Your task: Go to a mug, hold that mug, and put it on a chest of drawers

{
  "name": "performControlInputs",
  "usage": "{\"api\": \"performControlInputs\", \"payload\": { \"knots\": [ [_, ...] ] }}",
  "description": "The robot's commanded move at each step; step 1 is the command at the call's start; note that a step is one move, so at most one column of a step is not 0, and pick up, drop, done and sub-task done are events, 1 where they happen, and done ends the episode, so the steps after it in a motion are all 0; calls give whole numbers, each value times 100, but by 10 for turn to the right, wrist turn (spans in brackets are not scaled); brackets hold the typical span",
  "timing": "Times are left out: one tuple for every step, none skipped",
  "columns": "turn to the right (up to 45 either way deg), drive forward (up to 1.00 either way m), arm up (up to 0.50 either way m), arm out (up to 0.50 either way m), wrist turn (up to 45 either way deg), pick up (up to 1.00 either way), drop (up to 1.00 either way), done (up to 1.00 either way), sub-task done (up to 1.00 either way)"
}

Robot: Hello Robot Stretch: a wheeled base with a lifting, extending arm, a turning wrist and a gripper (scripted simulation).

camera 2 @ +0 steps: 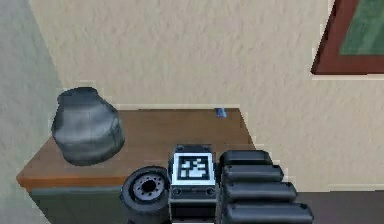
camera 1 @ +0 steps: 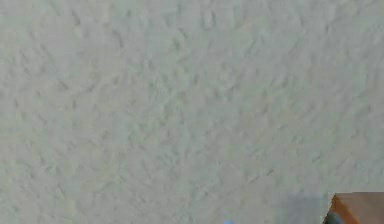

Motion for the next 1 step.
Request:
{"api": "performControlInputs", "payload": {
  "knots": [
    [-120,0,0,0,0,0,0,0,0]
  ]
}}
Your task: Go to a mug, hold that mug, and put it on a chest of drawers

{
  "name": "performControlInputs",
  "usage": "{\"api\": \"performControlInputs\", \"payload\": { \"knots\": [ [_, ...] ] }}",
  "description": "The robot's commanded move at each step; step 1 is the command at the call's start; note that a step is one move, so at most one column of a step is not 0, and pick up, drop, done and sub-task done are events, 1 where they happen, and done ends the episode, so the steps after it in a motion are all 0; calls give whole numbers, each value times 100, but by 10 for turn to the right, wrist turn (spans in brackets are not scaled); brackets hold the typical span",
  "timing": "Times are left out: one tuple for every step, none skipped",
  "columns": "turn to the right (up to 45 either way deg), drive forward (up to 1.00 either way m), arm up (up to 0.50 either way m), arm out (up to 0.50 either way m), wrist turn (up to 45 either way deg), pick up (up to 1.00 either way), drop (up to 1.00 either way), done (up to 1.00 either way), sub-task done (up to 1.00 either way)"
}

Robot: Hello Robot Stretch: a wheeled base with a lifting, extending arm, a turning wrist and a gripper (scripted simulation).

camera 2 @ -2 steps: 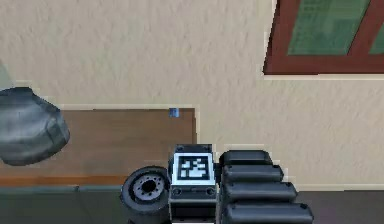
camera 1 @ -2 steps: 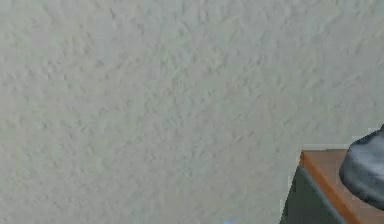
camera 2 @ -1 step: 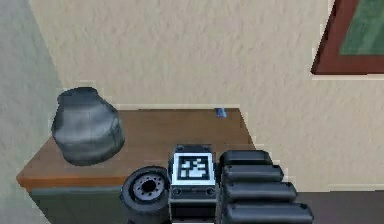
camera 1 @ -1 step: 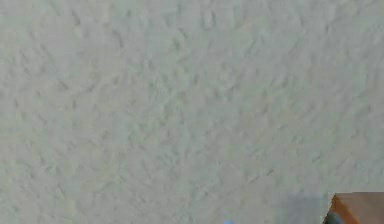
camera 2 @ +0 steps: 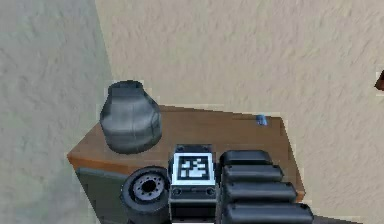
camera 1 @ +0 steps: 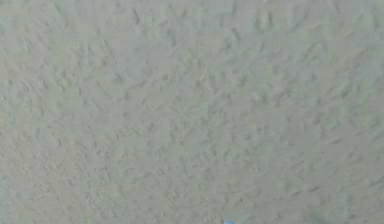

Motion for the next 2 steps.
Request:
{"api": "performControlInputs", "payload": {
  "knots": [
    [0,0,0,38,0,0,0,0,0],
    [0,0,0,0,450,0,0,0,0]
  ]
}}
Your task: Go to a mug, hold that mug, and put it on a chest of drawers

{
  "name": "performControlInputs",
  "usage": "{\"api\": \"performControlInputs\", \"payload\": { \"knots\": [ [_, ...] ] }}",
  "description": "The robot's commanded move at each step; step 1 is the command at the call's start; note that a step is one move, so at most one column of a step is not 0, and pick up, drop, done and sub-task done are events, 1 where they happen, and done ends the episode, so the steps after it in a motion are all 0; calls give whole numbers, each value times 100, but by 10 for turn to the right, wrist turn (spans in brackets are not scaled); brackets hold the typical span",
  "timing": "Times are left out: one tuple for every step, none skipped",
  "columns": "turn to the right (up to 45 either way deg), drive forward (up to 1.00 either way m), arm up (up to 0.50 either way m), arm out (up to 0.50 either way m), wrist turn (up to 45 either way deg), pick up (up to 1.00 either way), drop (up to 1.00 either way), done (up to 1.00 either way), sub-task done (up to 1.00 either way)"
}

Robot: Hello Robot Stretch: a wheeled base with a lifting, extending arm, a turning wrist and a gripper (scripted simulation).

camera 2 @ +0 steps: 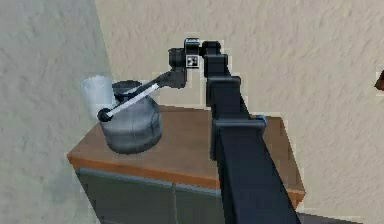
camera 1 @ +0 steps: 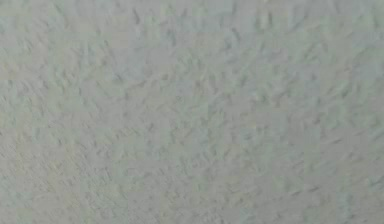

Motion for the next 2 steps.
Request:
{"api": "performControlInputs", "payload": {
  "knots": [
    [0,0,0,0,450,0,0,0,0],
    [0,0,0,0,390,0,0,0,0]
  ]
}}
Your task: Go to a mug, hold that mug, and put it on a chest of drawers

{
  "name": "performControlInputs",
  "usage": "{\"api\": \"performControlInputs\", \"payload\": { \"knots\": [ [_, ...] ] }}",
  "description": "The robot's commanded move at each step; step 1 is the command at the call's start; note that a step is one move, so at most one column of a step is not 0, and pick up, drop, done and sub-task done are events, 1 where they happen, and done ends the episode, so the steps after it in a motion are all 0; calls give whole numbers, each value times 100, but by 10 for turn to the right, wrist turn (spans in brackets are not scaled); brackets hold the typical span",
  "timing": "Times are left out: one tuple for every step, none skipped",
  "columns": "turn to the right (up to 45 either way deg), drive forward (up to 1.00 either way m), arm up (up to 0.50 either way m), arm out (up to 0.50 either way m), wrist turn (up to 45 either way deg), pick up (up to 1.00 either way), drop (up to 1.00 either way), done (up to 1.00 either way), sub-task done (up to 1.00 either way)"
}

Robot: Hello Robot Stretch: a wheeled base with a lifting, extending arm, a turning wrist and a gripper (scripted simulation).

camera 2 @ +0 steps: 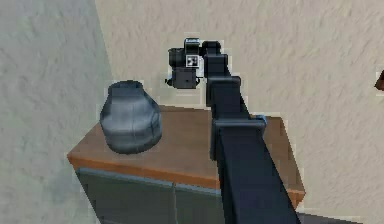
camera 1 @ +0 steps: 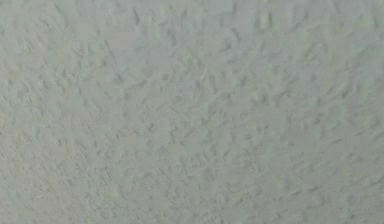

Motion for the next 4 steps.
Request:
{"api": "performControlInputs", "payload": {
  "knots": [
    [0,0,-26,0,0,0,0,0,0],
    [0,0,0,0,0,0,100,0,0],
    [0,0,0,-10,0,0,0,0,0],
    [0,0,0,0,0,0,0,100,0]
  ]
}}
